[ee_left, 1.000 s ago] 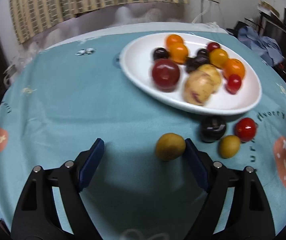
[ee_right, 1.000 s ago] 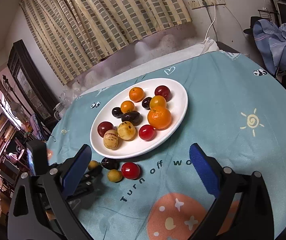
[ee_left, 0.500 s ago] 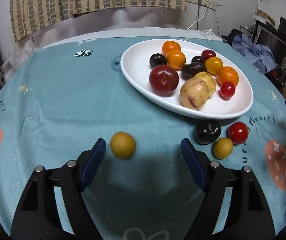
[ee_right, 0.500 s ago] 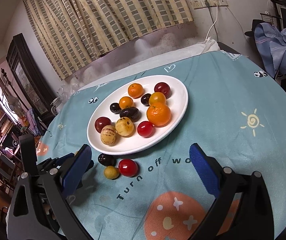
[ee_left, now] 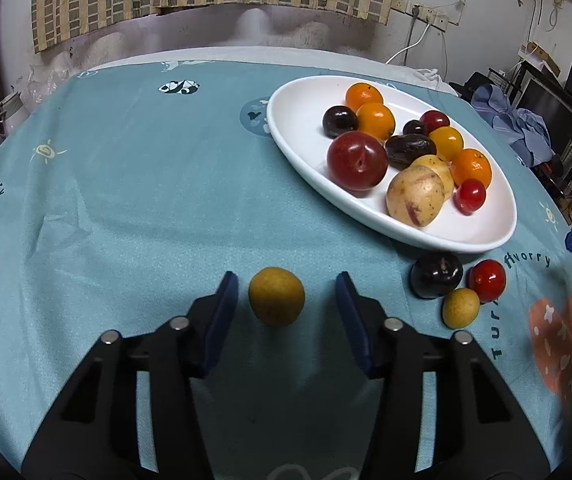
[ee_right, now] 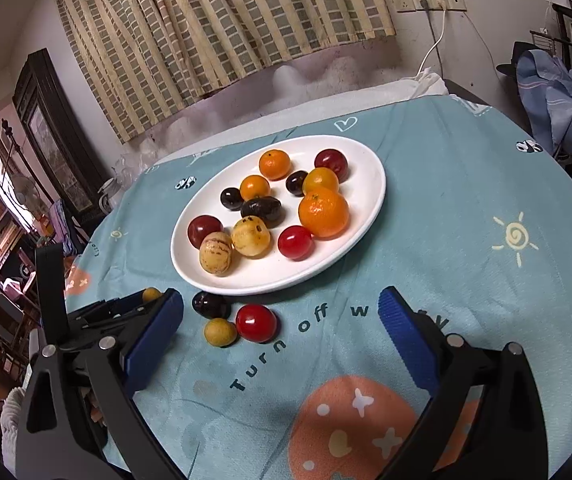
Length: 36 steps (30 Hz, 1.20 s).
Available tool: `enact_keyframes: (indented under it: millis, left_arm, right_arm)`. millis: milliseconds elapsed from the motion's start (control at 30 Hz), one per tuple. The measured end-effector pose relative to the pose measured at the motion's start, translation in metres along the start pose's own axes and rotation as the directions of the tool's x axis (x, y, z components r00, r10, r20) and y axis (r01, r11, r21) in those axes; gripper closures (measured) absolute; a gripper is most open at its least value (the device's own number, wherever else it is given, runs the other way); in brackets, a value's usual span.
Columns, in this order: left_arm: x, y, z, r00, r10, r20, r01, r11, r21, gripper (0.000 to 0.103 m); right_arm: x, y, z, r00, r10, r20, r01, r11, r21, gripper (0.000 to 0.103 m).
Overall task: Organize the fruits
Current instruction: 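Grasp the small yellow pear with the left gripper while the right gripper grasps a red apple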
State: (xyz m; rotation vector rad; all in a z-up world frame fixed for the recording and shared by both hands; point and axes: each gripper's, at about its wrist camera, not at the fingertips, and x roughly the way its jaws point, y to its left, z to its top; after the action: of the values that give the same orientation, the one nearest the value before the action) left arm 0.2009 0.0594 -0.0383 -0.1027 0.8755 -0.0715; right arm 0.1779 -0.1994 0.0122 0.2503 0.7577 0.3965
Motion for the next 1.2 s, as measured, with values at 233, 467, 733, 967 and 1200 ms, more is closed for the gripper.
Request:
enact_keyframes:
  millis: [233, 467, 733, 967, 1200]
  left_arm:
    - [-0.006, 0.000, -0.003, 1.000, -0.027, 0.011, 0.027, 1.000, -0.012, 0.076]
    - [-0.009, -0.016, -0.007, 0.999, -0.045, 0.006, 0.045, 0.998, 0.033, 0.076]
    - [-0.008, -0.016, -0.008, 0.999, -0.048, -0.002, 0.049, 0.998, 0.035, 0.076]
    - [-0.006, -0.016, -0.008, 0.999, -0.044, -0.009, 0.044, 0.998, 0.037, 0.076]
    - [-0.005, -0.016, -0.009, 0.999, -0.046, -0.009, 0.046, 0.998, 0.037, 0.076]
  right_arm:
    - [0.012, 0.003, -0.006, 0.999, -0.012, -0.048, 0.011, 0.999, -0.038, 0.005]
    - [0.036, 0.008, -0.016, 0.991, -0.029, -0.134, 0.016, 0.995, -0.094, 0.032]
    - [0.057, 0.020, -0.020, 0.985, -0.069, -0.157, 0.045, 0.987, -0.156, 0.042]
    - [0.070, 0.021, -0.019, 0.985, -0.052, -0.167, 0.026, 0.988, -0.154, 0.047]
    - [0.070, 0.032, -0.020, 0.987, -0.027, -0.160, -0.004, 0.981, -0.194, 0.074]
